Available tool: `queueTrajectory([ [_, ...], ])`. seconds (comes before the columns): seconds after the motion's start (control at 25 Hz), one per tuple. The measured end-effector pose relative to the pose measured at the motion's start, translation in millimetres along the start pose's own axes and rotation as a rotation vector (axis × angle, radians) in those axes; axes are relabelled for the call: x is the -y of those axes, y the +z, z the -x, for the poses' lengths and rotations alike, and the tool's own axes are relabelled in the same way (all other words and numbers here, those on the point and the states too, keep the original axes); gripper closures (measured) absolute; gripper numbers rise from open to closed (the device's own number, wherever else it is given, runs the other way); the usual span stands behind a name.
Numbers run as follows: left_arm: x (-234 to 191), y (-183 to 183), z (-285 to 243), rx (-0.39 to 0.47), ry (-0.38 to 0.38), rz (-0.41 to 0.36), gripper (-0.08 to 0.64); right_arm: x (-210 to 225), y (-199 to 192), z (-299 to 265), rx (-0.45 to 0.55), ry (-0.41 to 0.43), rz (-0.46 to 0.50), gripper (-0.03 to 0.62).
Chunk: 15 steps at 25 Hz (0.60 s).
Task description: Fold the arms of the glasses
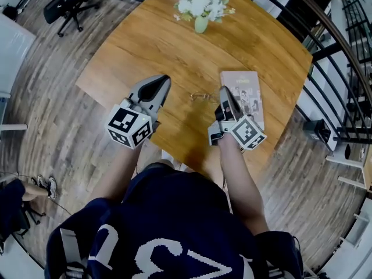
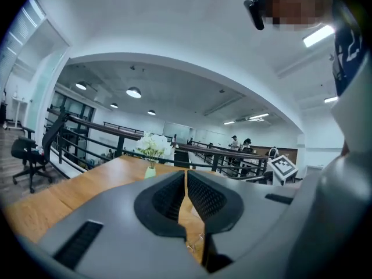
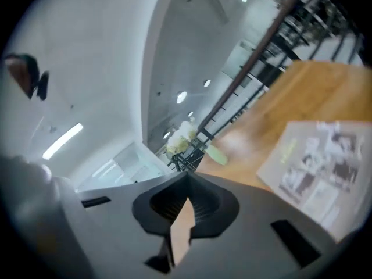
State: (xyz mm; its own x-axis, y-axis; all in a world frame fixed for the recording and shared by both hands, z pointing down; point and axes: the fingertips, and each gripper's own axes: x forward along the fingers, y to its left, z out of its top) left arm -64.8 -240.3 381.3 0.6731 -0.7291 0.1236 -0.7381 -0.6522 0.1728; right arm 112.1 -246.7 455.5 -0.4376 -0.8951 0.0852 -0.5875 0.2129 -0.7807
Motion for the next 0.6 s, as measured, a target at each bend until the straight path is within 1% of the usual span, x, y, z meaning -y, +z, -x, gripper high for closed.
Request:
queueTrajectory([
  [0.12,2,26,1,0.051,0.023,-0.048,0.532,-32,35,14,0.031,0.032,0.283,0.568],
  [0.24,3,47,7,0.097,0.049,-0.079,0.534,-60,59,32,0.066,0.029,0.566,0.568],
  [0.32,4,59,12,0.124,0.058,-0.1,0.534,-76,69,42,0.089,0.021,0.714,0.568],
  [0.36,5,64,14,0.135,0.062,-0.11,0.534,-83,73,46,0.103,0.022,0.763,0.568],
  [0.44,8,72,20,0.157,0.068,-0.125,0.534,-96,79,54,0.127,0.025,0.818,0.569],
  [0.6,15,85,29,0.191,0.079,-0.151,0.534,-118,91,66,0.175,0.038,0.851,0.569],
])
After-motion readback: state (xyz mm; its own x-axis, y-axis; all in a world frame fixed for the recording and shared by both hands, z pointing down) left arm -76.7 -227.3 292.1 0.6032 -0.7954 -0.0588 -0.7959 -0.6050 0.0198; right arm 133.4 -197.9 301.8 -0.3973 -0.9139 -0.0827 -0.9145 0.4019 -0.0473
